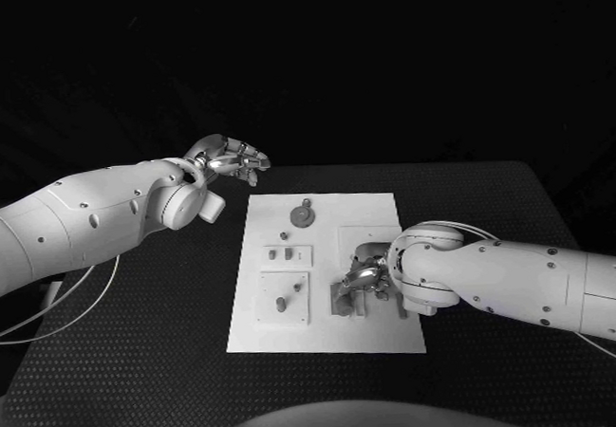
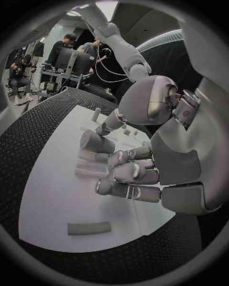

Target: Assemble the parts on the task board

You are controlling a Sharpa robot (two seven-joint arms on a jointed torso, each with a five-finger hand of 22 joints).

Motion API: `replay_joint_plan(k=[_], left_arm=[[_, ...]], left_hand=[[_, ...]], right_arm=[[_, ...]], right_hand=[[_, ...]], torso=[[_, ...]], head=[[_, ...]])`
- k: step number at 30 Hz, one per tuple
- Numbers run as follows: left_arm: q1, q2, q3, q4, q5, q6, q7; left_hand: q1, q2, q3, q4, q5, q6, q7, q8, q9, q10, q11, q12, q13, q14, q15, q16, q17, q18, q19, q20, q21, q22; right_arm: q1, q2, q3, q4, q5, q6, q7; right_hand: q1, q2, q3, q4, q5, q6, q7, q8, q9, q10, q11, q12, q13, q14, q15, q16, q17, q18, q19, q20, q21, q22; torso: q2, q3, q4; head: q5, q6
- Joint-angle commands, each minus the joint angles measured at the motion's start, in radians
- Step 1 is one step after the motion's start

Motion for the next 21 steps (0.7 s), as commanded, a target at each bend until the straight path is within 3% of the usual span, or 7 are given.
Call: replay_joint_plan(k=[1, 11, 21], left_arm=[[0.001, 0.002, 0.0, 0.0, 0.004, 0.013, 0.005], [0.001, 0.001, 0.0, 0.0, 0.004, 0.014, 0.004], [0.001, 0.001, 0.0, 0.001, 0.004, 0.016, 0.001]], left_hand=[[-0.009, 0.002, 0.001, 0.007, 0.005, -0.008, 0.001, 0.006, -0.001, -0.002, 0.003, 0.006, 0.0, 0.008, 0.002, -0.006, 0.002, 0.011, 0.004, -0.005, -0.004, 0.001], [-0.011, 0.002, 0.0, 0.008, 0.005, -0.008, 0.001, 0.006, -0.002, -0.003, 0.003, 0.006, 0.0, 0.008, 0.003, -0.007, 0.002, 0.011, 0.004, -0.005, -0.005, 0.001], [-0.012, 0.002, 0.0, 0.01, 0.005, -0.009, 0.001, 0.006, -0.002, -0.003, 0.003, 0.006, 0.0, 0.008, 0.003, -0.008, 0.003, 0.011, 0.004, -0.005, -0.006, 0.002]], right_arm=[[-0.007, -0.01, -0.007, 0.005, 0.014, 0.007, 0.005], [0.003, -0.026, -0.007, 0.013, 0.054, -0.006, 0.013], [0.004, -0.027, -0.007, 0.017, 0.067, 0.0, 0.009]], right_hand=[[0.006, 0.025, -0.004, -0.007, 0.005, 0.001, 0.006, 0.001, -0.001, -0.008, -0.001, -0.005, 0.0, -0.005, -0.003, -0.002, -0.001, 0.008, -0.001, 0.001, 0.001, 0.019], [0.022, 0.055, -0.016, -0.008, 0.006, 0.003, 0.005, 0.0, 0.0, -0.007, -0.001, -0.003, 0.002, -0.006, -0.002, -0.001, 0.0, 0.008, -0.006, 0.003, 0.002, 0.021], [0.028, 0.059, -0.021, -0.008, 0.006, 0.003, 0.005, 0.0, 0.0, -0.006, -0.001, -0.002, 0.003, -0.006, -0.003, -0.001, 0.0, 0.008, -0.007, 0.003, 0.003, 0.021]], torso=[[0.0, 0.0001, -0.0007], [0.0, 0.0001, -0.0004], [0.0, -0.0005, -0.0005]], head=[[0.0, 0.0], [-0.002, 0.002], [-0.005, 0.002]])
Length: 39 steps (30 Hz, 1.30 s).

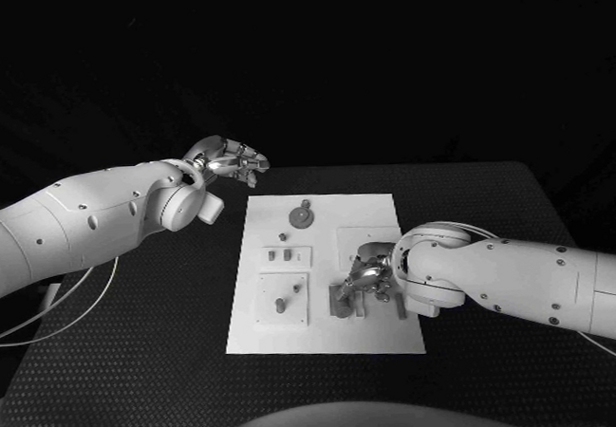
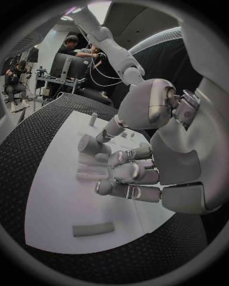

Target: Assemble the parts on the task board

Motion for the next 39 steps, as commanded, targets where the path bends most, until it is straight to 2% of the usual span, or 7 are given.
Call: replay_joint_plan(k=[1, 9, 15, 20, 22, 31, 39], left_arm=[[0.001, 0.001, 0.001, 0.001, 0.004, 0.014, 0.003], [0.001, 0.0, 0.001, 0.002, 0.004, 0.014, 0.003], [0.001, 0.001, 0.001, 0.002, 0.004, 0.014, 0.002], [0.001, 0.001, 0.001, 0.003, 0.004, 0.014, 0.002], [0.002, 0.001, 0.001, 0.003, 0.004, 0.014, 0.002], [0.004, 0.001, 0.001, 0.003, 0.004, 0.014, 0.001], [0.004, 0.002, 0.001, 0.004, 0.004, 0.014, 0.001]], left_hand=[[-0.008, -0.002, 0.0, 0.005, 0.005, -0.009, 0.001, 0.006, -0.002, -0.003, 0.003, 0.006, 0.0, 0.004, -0.001, -0.004, 0.001, 0.016, 0.004, -0.005, -0.006, 0.001], [-0.009, -0.002, 0.0, 0.006, 0.006, -0.009, 0.001, 0.006, -0.002, -0.003, 0.003, 0.006, 0.0, 0.004, -0.001, -0.004, 0.001, 0.016, 0.004, -0.005, -0.006, 0.001], [-0.009, -0.001, 0.0, 0.006, 0.006, -0.01, 0.001, 0.006, -0.002, -0.003, 0.003, 0.005, 0.0, 0.004, -0.001, -0.004, 0.002, 0.016, 0.004, -0.005, -0.006, 0.001], [-0.009, -0.001, 0.0, 0.007, 0.006, -0.01, 0.001, 0.006, -0.002, -0.003, 0.003, 0.005, 0.0, 0.004, -0.001, -0.005, 0.002, 0.016, 0.004, -0.005, -0.006, 0.001], [-0.009, -0.001, 0.0, 0.007, 0.006, -0.01, 0.001, 0.006, -0.002, -0.003, 0.003, 0.005, 0.0, 0.004, -0.001, -0.005, 0.002, 0.016, 0.004, -0.005, -0.006, 0.002], [-0.01, -0.001, 0.0, 0.007, 0.006, -0.01, 0.001, 0.007, -0.002, -0.003, 0.003, 0.006, 0.0, 0.004, -0.001, -0.005, 0.002, 0.016, 0.004, -0.005, -0.007, 0.002], [-0.01, -0.001, 0.0, 0.008, 0.006, -0.01, 0.001, 0.007, -0.003, -0.003, 0.003, 0.006, 0.0, 0.004, -0.001, -0.005, 0.003, 0.016, 0.004, -0.005, -0.007, 0.002]], right_arm=[[-0.005, -0.002, -0.004, 0.0, 0.009, 0.014, -0.016], [-0.004, 0.001, -0.005, 0.003, -0.006, 0.038, -0.017], [-0.004, 0.007, -0.005, 0.003, -0.003, 0.042, -0.014], [-0.003, 0.023, -0.005, 0.001, -0.059, 0.066, -0.034], [-0.002, 0.028, -0.005, 0.001, -0.098, 0.068, -0.044], [-0.001, 0.046, -0.005, 0.006, -0.181, 0.096, -0.054], [-0.002, 0.059, -0.005, 0.011, -0.256, 0.11, -0.063]], right_hand=[[-0.013, -0.01, -0.007, 0.001, -0.003, 0.003, 0.005, -0.003, -0.001, -0.003, -0.005, -0.003, 0.001, -0.005, -0.001, -0.001, 0.0, 0.014, -0.007, 0.003, 0.003, 0.021], [-0.034, -0.036, -0.034, 0.005, -0.003, 0.004, 0.006, -0.005, -0.002, -0.004, -0.004, -0.005, 0.0, -0.006, 0.0, -0.001, -0.001, 0.014, -0.008, 0.006, 0.003, 0.02], [-0.111, -0.106, -0.052, 0.042, -0.003, 0.005, 0.006, -0.008, -0.005, -0.009, -0.004, -0.013, -0.006, -0.006, 0.0, -0.005, -0.004, 0.014, -0.005, 0.008, -0.002, 0.014], [-0.196, -0.232, 0.057, 0.214, -0.005, 0.005, 0.004, -0.012, -0.007, -0.013, -0.006, -0.023, -0.014, -0.002, -0.003, -0.009, -0.008, 0.014, 0.007, -0.004, -0.012, 0.008], [-0.212, -0.254, 0.081, 0.257, -0.002, 0.005, 0.005, -0.012, -0.006, -0.014, -0.006, -0.023, -0.014, -0.001, -0.002, -0.009, -0.007, 0.014, 0.008, -0.004, -0.012, 0.011], [-0.226, -0.277, 0.104, 0.313, -0.002, 0.005, 0.004, -0.011, -0.001, -0.013, -0.006, -0.02, -0.01, -0.001, -0.003, -0.006, -0.006, 0.014, 0.008, -0.006, -0.008, 0.018], [-0.156, -0.233, 0.072, 0.237, -0.002, 0.004, 0.004, -0.009, 0.005, -0.009, -0.006, -0.015, -0.005, -0.002, -0.003, -0.003, -0.004, 0.014, 0.004, -0.004, 0.0, 0.021]], torso=[[0.0, -0.0007, 0.0001], [0.0, -0.0009, 0.0006], [0.0, -0.0011, -0.0001], [0.0, -0.0018, 0.0008], [0.0, -0.0021, 0.0014], [0.001, -0.0019, 0.0015], [0.001, -0.0002, 0.0012]], head=[[-0.002, 0.0], [-0.003, 0.0], [-0.003, -0.001], [-0.005, -0.001], [-0.006, -0.002], [-0.009, -0.001], [-0.012, -0.003]])
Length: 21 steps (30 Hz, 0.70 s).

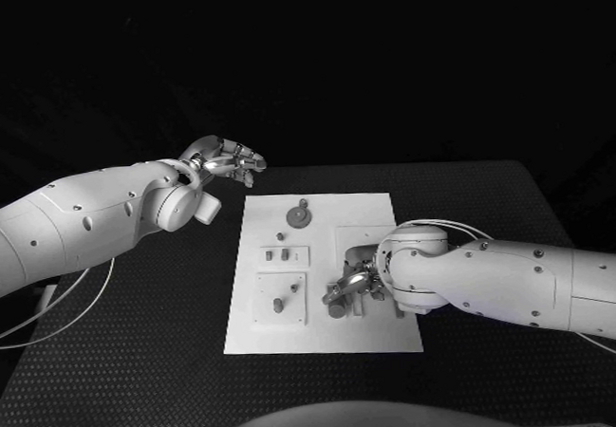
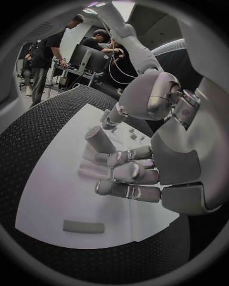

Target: Assemble the parts on the task board

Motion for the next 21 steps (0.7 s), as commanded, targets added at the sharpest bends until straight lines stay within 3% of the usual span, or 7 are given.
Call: replay_joint_plan(k=[1, 7, 21], left_arm=[[0.002, 0.002, 0.001, 0.003, 0.004, 0.012, 0.005], [0.002, 0.002, 0.001, 0.002, 0.004, 0.014, 0.001], [0.002, 0.003, 0.001, 0.001, 0.004, 0.014, 0.0]], left_hand=[[-0.01, -0.001, 0.0, 0.008, 0.006, -0.006, -0.003, 0.007, -0.001, -0.003, 0.003, 0.006, 0.0, 0.004, -0.001, -0.005, 0.001, 0.011, 0.004, -0.005, -0.003, 0.001], [-0.01, -0.001, 0.0, 0.008, 0.006, -0.006, -0.003, 0.007, -0.001, -0.004, 0.003, 0.006, 0.0, 0.004, -0.001, -0.005, 0.001, 0.011, 0.004, -0.005, -0.003, 0.002], [-0.011, -0.001, 0.0, 0.01, 0.007, -0.006, -0.003, 0.007, -0.002, -0.004, 0.003, 0.006, 0.0, 0.004, -0.001, -0.006, 0.002, 0.011, 0.004, -0.005, -0.004, 0.002]], right_arm=[[-0.004, 0.008, -0.001, 0.006, -0.086, 0.037, -0.004], [-0.004, 0.011, -0.001, 0.015, -0.123, 0.049, -0.011], [-0.004, -0.011, -0.001, 0.035, -0.112, 0.046, -0.009]], right_hand=[[0.022, 0.017, -0.014, -0.031, -0.003, 0.0, 0.005, -0.007, 0.002, -0.001, 0.001, 0.008, 0.002, -0.004, -0.005, 0.002, 0.001, 0.014, -0.002, 0.0, 0.006, 0.021], [0.061, 0.052, -0.04, -0.105, -0.003, 0.002, 0.005, -0.007, 0.003, 0.003, 0.001, 0.011, 0.006, -0.005, -0.005, 0.003, 0.001, 0.014, -0.004, 0.002, 0.008, 0.02], [0.098, 0.078, -0.06, -0.202, -0.003, 0.0, 0.007, -0.013, 0.001, -0.003, 0.003, 0.001, -0.001, -0.005, -0.003, -0.001, -0.001, 0.014, -0.004, 0.006, 0.005, 0.017]], torso=[[0.0, 0.0011, -0.001], [0.0, 0.0006, -0.0014], [0.0, 0.0013, -0.0003]], head=[[-0.002, -0.002], [-0.003, -0.002], [-0.004, 0.0]])
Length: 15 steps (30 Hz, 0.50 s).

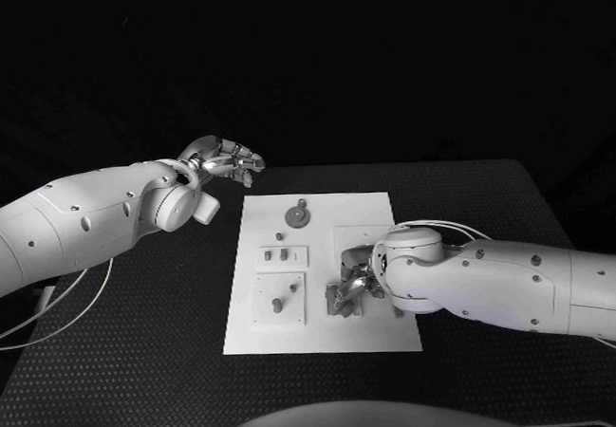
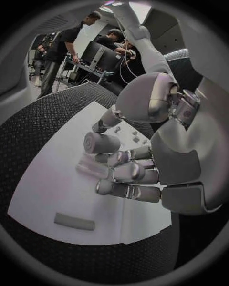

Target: Assemble the parts on the task board

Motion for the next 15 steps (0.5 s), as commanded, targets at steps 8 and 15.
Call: replay_joint_plan(k=[8, 15], left_arm=[[0.001, -0.001, 0.0, 0.001, 0.004, 0.012, 0.004], [0.001, -0.001, 0.0, 0.001, 0.004, 0.014, 0.004]], left_hand=[[-0.012, 0.0, 0.0, 0.006, 0.007, -0.006, -0.003, 0.003, -0.002, -0.004, 0.003, 0.006, 0.0, 0.005, -0.001, -0.006, 0.002, 0.011, 0.004, -0.005, -0.004, 0.001], [-0.013, 0.0, -0.001, 0.008, 0.007, -0.006, -0.003, 0.004, -0.002, -0.004, 0.003, 0.006, 0.0, 0.005, -0.001, -0.007, 0.002, 0.01, 0.005, -0.005, -0.004, 0.002]], right_arm=[[-0.002, -0.027, -0.002, 0.024, -0.013, 0.019, 0.003], [0.0, -0.041, -0.001, 0.033, -0.05, -0.022, 0.008]], right_hand=[[-0.014, 0.004, -0.006, -0.027, -0.003, -0.004, 0.009, -0.001, -0.001, -0.017, 0.004, -0.02, -0.014, -0.007, -0.001, -0.005, -0.003, 0.013, -0.006, 0.007, -0.003, 0.015], [0.042, 0.035, 0.008, -0.056, -0.003, -0.007, 0.01, -0.003, -0.001, -0.023, 0.005, -0.025, -0.018, -0.007, 0.0, -0.008, -0.005, 0.013, -0.007, 0.006, -0.005, 0.016]], torso=[[0.0, 0.0003, 0.0002], [0.0, 0.0003, -0.001]], head=[[0.005, -0.002], [0.007, -0.001]])
